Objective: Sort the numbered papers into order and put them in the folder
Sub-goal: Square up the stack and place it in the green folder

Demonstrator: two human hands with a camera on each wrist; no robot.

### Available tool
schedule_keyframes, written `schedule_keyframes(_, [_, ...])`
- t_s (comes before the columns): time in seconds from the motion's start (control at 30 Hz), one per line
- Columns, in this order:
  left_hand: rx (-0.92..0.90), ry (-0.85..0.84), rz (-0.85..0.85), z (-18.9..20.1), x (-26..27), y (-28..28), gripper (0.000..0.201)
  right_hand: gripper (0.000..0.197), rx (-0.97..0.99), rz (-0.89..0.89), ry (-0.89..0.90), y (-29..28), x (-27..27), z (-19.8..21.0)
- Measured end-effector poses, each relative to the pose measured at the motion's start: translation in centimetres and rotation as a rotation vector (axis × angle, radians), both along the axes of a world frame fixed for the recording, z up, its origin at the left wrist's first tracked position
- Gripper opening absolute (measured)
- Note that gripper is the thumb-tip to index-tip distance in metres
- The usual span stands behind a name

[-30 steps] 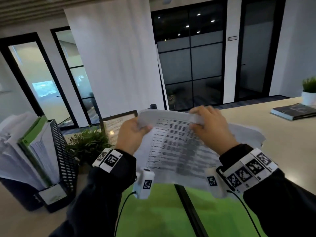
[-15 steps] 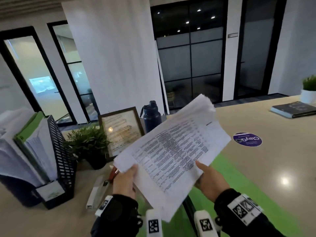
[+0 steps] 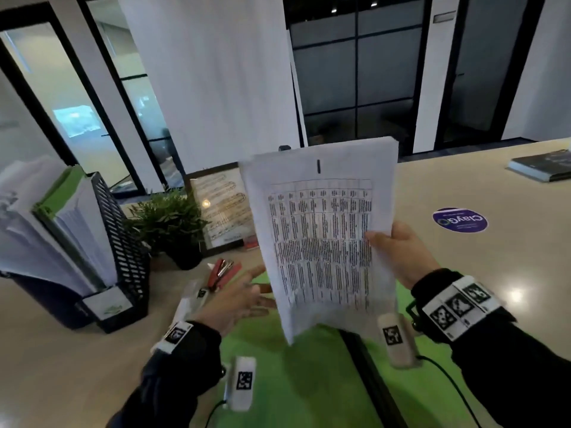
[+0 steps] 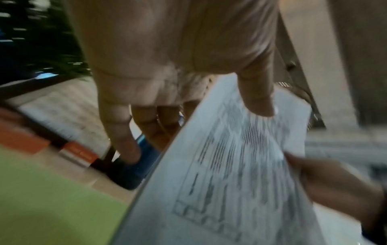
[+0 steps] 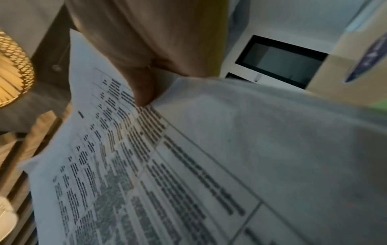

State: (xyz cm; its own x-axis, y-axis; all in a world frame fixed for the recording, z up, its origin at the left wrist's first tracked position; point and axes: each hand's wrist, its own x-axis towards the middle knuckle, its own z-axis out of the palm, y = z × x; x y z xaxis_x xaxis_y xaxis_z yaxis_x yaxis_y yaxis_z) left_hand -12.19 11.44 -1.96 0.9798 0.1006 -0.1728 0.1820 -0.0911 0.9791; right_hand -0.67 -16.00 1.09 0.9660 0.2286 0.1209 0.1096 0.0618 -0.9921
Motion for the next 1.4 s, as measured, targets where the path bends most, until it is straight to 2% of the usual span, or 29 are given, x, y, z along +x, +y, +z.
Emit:
schedule_keyframes(0.07, [0.279, -0.043, -0.115, 0.8, 0.7, -1.0, 0.056, 0.022, -0.015, 0.067, -0.050, 0.4, -0.2, 0.9])
schedule_keyframes(0.1, [0.338, -0.078, -0.066, 1.4, 1.1, -1.5, 0.053, 0.023, -0.018, 0.087, -0.070, 0.6, -0.2, 1.3])
schedule_keyframes(0.17, [0.325, -0.191, 0.161, 2.4, 1.6, -2.0, 0.035, 0.024, -0.011, 0.095, -0.129, 0.9, -0.5, 2.4])
schedule_keyframes(0.23, [0.164, -0.311, 0.258, 4.1, 1.9, -2.8, 0.014, 0.024, 0.005, 0.081, -0.190, 1.3, -0.9, 3.3])
schedule_keyframes(0.3, [0.020, -0.440, 0.262, 5.6, 2.0, -3.6, 0.016, 0.024, 0.022, 0.063, -0.245, 1.8, -1.5, 4.3])
schedule_keyframes(0.4, [0.076, -0.578, 0.266, 6.7, 2.0, -4.5, 0.022, 0.023, 0.065, 0.026, -0.311, 2.6, -2.2, 5.0])
schedule_keyframes(0.5, [0.085, -0.547, 0.377, 4.3, 1.8, -4.5, 0.018, 0.015, 0.073, -0.041, -0.218, 3.1, -2.7, 2.9])
schedule_keyframes(0.67, [0.065, -0.361, 0.479, 0.2, 1.4, -6.2, 0.012, 0.022, -0.077, 0.046, 0.064, 3.8, -3.6, -3.7])
schedule_keyframes(0.73, [0.090, -0.384, 0.516, 0.9, 1.6, -6.0, 0.013, 0.028, -0.064, 0.029, 0.062, 4.2, -3.3, -3.6])
schedule_keyframes(0.9, [0.094, -0.511, 0.589, 2.7, 0.9, -2.6, 0.010, 0.028, 0.018, 0.084, -0.010, 5.4, -3.1, -1.6])
schedule_keyframes(0.97, [0.099, -0.484, 0.574, 1.7, 0.1, -2.2, 0.013, 0.025, 0.002, 0.111, 0.018, 5.9, -3.6, -3.1])
schedule_keyframes(1.07, [0.093, -0.374, 0.518, -1.4, -1.3, -2.4, 0.019, 0.026, 0.005, 0.137, 0.157, 6.7, -5.0, -6.2])
schedule_keyframes(1.2, [0.054, -0.424, 0.530, -1.7, -1.6, -1.5, 0.024, 0.011, 0.053, 0.192, 0.109, 7.0, -4.9, -5.1])
schedule_keyframes(1.3, [-0.004, -0.435, 0.519, -1.5, -1.3, -1.0, 0.028, 0.017, 0.091, 0.252, 0.109, 7.0, -4.3, -4.7])
schedule_keyframes(1.4, [-0.059, -0.346, 0.486, -2.3, -1.1, -1.8, 0.025, 0.027, 0.032, 0.285, 0.218, 7.2, -4.3, -6.9])
